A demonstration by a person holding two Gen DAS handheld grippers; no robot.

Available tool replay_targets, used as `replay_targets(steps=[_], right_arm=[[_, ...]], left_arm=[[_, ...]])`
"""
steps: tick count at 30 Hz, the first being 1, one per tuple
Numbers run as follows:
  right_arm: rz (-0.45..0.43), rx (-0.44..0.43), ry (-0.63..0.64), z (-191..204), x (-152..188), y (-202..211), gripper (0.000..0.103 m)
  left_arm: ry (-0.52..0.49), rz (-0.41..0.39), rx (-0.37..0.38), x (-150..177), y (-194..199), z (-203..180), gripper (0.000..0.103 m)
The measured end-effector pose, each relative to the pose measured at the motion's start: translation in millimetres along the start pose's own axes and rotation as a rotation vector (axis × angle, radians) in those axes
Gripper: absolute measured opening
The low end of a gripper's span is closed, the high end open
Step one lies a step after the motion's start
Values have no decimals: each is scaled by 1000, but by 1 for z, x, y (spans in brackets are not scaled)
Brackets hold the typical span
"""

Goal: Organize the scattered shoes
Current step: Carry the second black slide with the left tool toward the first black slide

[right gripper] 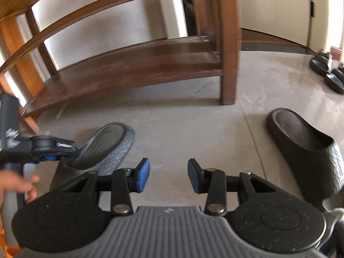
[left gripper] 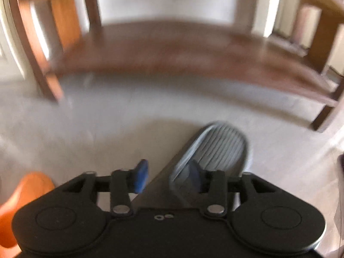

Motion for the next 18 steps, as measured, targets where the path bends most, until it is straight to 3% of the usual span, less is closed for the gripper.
replay_targets(steps=[2,8,14,18], right_arm=[[-11,19,-28,-11,0,5,43],[-55,159,-125,-77,-3,32,43],[-121,303,-184,-138,-3,79,43],[-143,370,-241,-172,8,107,43]], left_arm=[[-118,-51,159,2,19,-38,52],[-368,-60,598,24,52,-143,49],[-545,-120,902,36,66,-220,49],[-639,-120,1033,31,54,-260,50]])
Point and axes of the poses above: each gripper's, at about its wrist camera, not at the fingertips, and y roughly against the way its jaws point, z to its left, x to its underside, the point moved 3 cm from there along -y, roughly the way its jaws point, and after that the axes turned 3 degrees about -y, right-handed, at the moved point
